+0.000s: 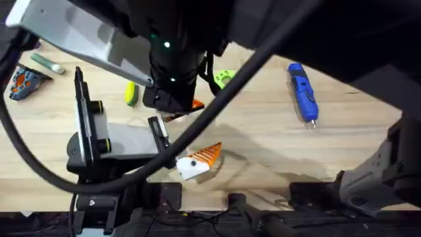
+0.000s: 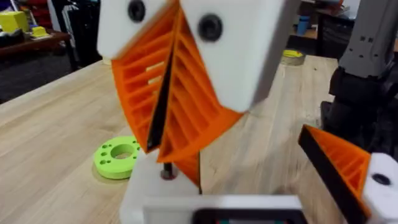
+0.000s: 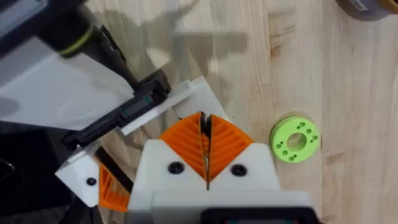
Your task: Pick up the gripper from the table and insert it into the empty holder that is missing its gripper. Then pick up a screw, insert it into the mounting hole, and use the screwdriver to tighten it. Finally, clean up the table by picking up the vegetable and placing it into the bucket.
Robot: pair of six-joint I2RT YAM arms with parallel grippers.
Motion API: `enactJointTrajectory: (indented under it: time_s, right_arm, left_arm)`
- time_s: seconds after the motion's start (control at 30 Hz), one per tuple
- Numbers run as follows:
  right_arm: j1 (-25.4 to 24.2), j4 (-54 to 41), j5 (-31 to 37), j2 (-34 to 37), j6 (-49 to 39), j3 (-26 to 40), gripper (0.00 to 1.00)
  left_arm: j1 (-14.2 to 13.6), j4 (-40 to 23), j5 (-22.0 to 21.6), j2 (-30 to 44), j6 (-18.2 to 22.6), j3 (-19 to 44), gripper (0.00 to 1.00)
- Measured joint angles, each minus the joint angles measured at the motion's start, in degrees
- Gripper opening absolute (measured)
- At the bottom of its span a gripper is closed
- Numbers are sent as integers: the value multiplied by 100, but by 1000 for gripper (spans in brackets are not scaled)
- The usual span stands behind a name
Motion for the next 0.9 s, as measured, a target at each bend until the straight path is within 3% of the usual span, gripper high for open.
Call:
enactJointTrajectory:
  time_s: [0.9]
  right_arm:
    - [0, 8, -53, 1, 90, 0, 5]
  left_arm:
    - [0, 0, 0, -2, 0, 0, 985]
